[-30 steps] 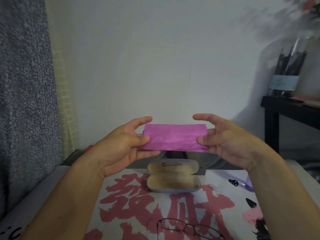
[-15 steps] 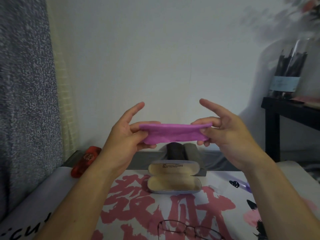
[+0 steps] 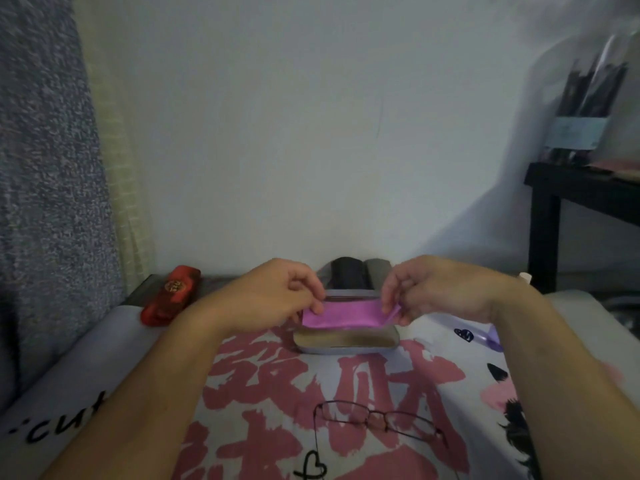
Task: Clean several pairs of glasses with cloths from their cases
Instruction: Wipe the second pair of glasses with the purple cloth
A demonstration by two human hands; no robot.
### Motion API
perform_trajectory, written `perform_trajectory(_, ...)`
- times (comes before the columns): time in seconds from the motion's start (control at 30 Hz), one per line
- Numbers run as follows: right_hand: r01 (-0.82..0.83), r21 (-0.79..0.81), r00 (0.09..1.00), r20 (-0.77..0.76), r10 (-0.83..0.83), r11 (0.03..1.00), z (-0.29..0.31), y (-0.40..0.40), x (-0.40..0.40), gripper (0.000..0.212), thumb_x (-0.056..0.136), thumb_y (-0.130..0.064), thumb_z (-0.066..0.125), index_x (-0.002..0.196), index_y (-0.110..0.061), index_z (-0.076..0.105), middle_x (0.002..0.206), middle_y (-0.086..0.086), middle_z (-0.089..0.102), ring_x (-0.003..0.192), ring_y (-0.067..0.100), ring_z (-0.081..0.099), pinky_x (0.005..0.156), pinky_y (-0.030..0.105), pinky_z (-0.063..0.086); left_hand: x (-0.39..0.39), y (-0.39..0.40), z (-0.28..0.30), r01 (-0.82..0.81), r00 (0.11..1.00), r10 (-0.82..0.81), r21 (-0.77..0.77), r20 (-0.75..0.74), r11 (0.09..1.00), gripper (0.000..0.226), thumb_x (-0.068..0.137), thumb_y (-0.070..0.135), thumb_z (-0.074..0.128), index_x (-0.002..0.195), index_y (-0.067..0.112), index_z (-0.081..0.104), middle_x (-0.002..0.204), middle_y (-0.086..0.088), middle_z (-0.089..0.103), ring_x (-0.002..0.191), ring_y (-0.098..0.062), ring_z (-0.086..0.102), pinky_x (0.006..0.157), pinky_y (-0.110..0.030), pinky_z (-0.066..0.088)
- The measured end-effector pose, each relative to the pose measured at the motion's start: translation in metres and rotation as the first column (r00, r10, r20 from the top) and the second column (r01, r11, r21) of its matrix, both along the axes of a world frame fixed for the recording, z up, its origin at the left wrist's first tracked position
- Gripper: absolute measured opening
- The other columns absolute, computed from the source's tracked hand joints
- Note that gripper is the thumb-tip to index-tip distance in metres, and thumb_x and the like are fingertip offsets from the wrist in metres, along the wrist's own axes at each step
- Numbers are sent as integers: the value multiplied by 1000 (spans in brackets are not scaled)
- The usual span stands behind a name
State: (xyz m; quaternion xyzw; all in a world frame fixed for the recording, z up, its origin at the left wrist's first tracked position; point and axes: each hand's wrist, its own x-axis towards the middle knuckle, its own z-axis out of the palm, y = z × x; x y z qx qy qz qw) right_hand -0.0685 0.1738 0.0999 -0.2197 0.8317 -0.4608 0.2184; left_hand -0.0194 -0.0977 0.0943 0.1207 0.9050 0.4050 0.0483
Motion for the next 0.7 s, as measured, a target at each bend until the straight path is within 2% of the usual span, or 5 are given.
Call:
perform_trajectory(0.1, 31, 206, 996, -85, -14, 978, -4, -18, 1, 34, 92, 13, 41, 98, -2, 71, 93, 17, 72, 80, 17, 68, 80, 26, 59, -7, 10, -13, -21, 999, 9, -259, -50, 966, 18, 93, 16, 64, 93, 31, 74, 87, 10, 74, 77, -5, 67, 66, -23, 52)
perform_trajectory(0.2, 34, 392, 990, -136, 21, 919, -11, -34, 1, 36, 94, 8, 42, 94, -14, 70, 98, 12, 73, 79, 15, 67, 80, 29, 59, -12, 15, -23, -95, 992, 54, -376, -116, 922, 32, 90, 1, 57, 90, 29, 74, 94, 10, 70, 85, -5, 66, 77, -26, 57)
perform_trajectory(0.4, 132, 500, 982, -185, -43, 856, -31, -57, -4, 33, 94, 8, 48, 104, -10, 73, 76, -4, 61, 67, 10, 55, 49, 12, 44, -18, 25, -43, -155, 981, 87, -432, -172, 889, 40, 85, -7, 55, 86, 29, 71, 99, 4, 66, 87, -12, 63, 76, -23, 50)
perform_trajectory(0.53, 164, 498, 979, -190, -77, 852, -39, -59, -9, 13, 95, -14, 58, 101, -13, 70, 91, 3, 64, 80, 20, 58, 76, 31, 53, -23, 25, -56, -162, 983, 110, -416, -146, 895, 34, 88, -4, 59, 90, 25, 76, 87, 10, 61, 77, -5, 58, 67, -17, 43)
perform_trajectory(0.7, 134, 571, 981, -193, -25, 810, -39, -58, -6, 17, 96, -13, 54, 94, -8, 70, 86, 9, 61, 76, 20, 51, 66, 29, 41, -25, 28, -59, -150, 988, 127, -354, -86, 923, 32, 91, 0, 55, 89, 26, 73, 87, 12, 59, 78, -4, 58, 59, -14, 42)
